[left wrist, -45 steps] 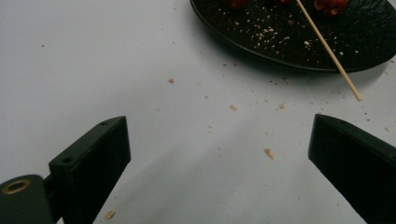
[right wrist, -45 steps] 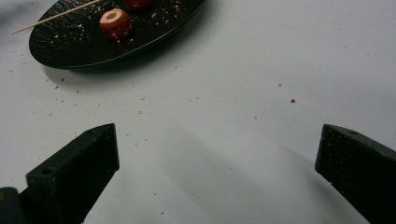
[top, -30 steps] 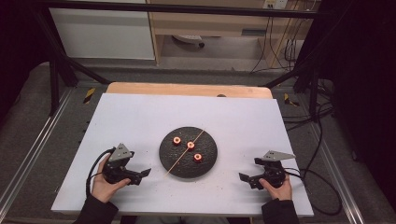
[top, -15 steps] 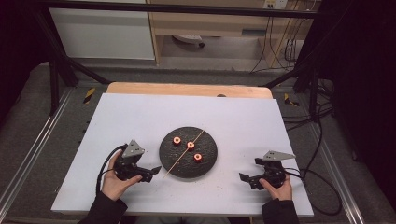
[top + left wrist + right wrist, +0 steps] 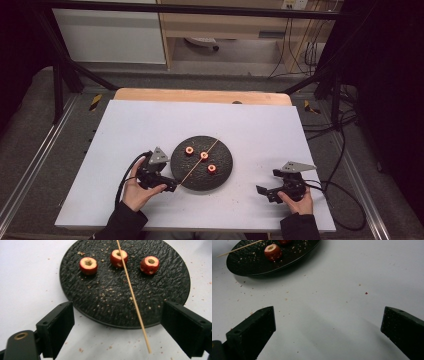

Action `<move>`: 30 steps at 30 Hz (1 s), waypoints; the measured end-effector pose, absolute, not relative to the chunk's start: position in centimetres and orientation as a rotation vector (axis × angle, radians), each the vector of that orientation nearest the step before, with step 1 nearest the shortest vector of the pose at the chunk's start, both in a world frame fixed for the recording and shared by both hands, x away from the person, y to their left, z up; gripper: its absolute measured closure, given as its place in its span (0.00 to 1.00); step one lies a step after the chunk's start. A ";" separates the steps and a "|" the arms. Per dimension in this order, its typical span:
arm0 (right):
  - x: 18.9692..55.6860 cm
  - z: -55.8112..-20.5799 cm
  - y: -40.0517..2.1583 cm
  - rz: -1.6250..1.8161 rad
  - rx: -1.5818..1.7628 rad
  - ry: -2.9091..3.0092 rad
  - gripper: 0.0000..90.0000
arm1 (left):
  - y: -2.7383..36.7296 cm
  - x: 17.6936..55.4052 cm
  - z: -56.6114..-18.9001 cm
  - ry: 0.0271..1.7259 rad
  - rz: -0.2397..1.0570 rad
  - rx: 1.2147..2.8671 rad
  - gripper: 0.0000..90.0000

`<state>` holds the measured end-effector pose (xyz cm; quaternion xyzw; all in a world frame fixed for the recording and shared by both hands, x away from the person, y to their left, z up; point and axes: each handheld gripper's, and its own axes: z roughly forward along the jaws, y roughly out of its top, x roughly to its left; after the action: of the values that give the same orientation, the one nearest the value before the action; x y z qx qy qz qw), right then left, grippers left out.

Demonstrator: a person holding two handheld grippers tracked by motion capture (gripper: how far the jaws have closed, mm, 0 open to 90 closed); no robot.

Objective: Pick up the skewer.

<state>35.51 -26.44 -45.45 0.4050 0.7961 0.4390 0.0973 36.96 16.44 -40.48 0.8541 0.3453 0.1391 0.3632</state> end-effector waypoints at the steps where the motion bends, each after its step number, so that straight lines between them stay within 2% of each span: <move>1: 35.5 -45.5 -26.4 1.299 1.199 2.358 0.01 | 16.1 37.1 -40.5 0.888 0.356 2.209 0.15; 12: 35.5 -45.4 -26.5 1.299 1.201 2.358 0.01 | 13.6 37.9 -40.4 0.894 0.349 2.270 0.27; 22: 35.5 -45.4 -26.5 1.293 1.201 2.364 0.01 | 12.6 39.0 -40.8 0.929 0.277 2.311 0.45; 24: 35.5 -45.4 -26.5 1.294 1.200 2.363 0.01 | 12.5 39.2 -41.0 0.940 0.266 2.317 0.47; 30: 35.5 -45.4 -26.5 1.296 1.201 2.362 0.01 | 12.0 39.5 -41.3 0.944 0.240 2.344 0.60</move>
<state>35.48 -26.50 -45.40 0.4052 0.7970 0.4375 0.0959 39.45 12.01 -41.31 0.8817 0.3551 0.0901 0.2971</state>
